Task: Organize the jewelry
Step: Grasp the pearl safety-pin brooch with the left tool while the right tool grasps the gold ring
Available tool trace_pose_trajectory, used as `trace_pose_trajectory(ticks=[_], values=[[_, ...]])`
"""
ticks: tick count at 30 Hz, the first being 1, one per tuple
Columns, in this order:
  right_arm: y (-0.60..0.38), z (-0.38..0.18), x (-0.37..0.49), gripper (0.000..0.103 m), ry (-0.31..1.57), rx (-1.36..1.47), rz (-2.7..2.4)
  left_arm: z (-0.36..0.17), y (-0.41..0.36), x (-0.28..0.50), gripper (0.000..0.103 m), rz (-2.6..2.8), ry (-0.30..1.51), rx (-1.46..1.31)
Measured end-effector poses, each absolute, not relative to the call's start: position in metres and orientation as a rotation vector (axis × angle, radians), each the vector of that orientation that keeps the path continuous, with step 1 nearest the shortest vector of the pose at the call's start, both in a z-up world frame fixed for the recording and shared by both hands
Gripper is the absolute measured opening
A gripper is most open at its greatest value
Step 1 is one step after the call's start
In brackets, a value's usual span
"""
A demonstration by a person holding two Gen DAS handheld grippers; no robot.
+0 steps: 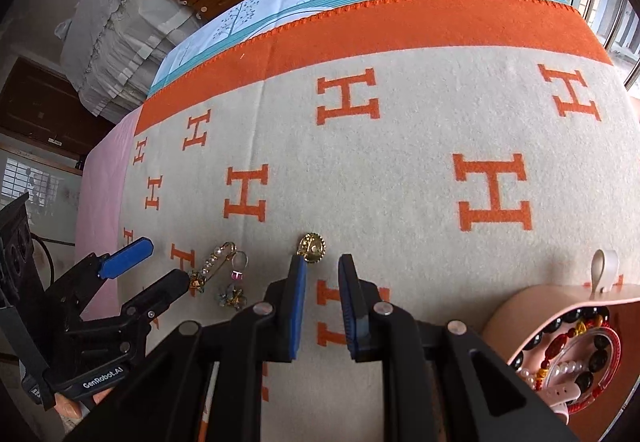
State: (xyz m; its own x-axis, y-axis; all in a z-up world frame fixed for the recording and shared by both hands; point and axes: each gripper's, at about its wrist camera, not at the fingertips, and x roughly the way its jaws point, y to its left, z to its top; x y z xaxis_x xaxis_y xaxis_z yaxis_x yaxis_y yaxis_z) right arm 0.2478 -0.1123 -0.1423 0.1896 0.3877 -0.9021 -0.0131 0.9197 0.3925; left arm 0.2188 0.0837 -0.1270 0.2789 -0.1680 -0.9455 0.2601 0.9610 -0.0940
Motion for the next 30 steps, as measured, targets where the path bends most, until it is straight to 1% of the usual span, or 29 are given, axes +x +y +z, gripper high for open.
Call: trace_pose_trajectory(ticks=[4,8,11,16,17,18,19,20,23,26,27,30], values=[[-0.101,-0.149,0.254,0.017,1.382,0.298,0.286,-0.139,0.072,0.226,0.060,-0.306,1.295,0.151],[-0.086,-0.147,0.255,0.017,1.370,0.207,0.265,-0.151,0.067,0.229,0.045,-0.299,1.336,0.185],[-0.080,-0.146,0.255,0.017,1.366,0.156,0.255,-0.152,0.068,0.229,0.041,-0.302,1.341,0.194],[-0.066,-0.144,0.255,0.018,1.357,0.032,0.239,-0.152,0.069,0.228,0.039,-0.307,1.342,0.191],[-0.064,-0.144,0.255,0.018,1.354,0.014,0.237,-0.152,0.070,0.228,0.032,-0.305,1.341,0.188],[-0.061,-0.143,0.255,0.018,1.349,-0.003,0.235,-0.151,0.070,0.228,0.017,-0.300,1.340,0.183],[-0.058,-0.143,0.255,0.018,1.343,-0.023,0.234,-0.150,0.071,0.228,0.010,-0.293,1.346,0.171],[-0.056,-0.143,0.254,0.018,1.334,-0.043,0.235,-0.150,0.073,0.229,0.008,-0.287,1.354,0.156],[-0.054,-0.142,0.253,0.018,1.313,-0.073,0.242,-0.149,0.076,0.230,0.005,-0.270,1.358,0.128],[-0.062,-0.141,0.251,0.013,1.307,-0.020,0.259,-0.145,0.081,0.234,0.005,-0.261,1.360,0.087],[-0.062,-0.141,0.251,0.008,1.307,-0.020,0.259,-0.143,0.081,0.234,0.005,-0.259,1.357,0.077],[-0.072,-0.133,0.244,0.008,1.286,0.004,0.257,-0.132,0.082,0.232,0.005,-0.254,1.335,0.062]])
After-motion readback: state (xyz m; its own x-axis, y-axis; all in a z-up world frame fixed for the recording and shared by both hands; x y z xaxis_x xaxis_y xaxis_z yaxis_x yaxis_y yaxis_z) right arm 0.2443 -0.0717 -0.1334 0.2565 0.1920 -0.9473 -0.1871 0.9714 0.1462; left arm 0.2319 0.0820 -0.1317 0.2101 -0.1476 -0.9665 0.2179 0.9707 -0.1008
